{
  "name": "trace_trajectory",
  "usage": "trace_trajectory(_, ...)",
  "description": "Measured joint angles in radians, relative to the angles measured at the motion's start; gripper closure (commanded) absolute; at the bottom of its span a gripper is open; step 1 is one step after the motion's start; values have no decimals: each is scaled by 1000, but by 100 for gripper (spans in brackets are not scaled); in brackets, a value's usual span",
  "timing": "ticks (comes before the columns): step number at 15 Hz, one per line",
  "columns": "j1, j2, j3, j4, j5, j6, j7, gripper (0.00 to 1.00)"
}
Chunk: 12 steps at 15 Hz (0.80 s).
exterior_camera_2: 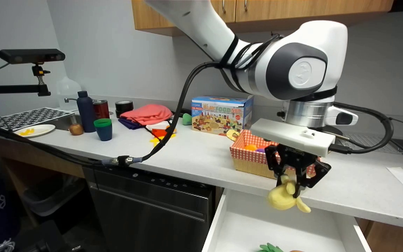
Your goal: Open the drawer and put the plush toys into the drawer
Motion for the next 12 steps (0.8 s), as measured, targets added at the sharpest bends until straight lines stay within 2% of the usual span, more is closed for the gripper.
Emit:
trace_trajectory(4, 0, -14, -6, 13, -5, 1, 1, 1)
trace_trajectory(12, 16, -42, 14, 108, -8, 45, -13, 0)
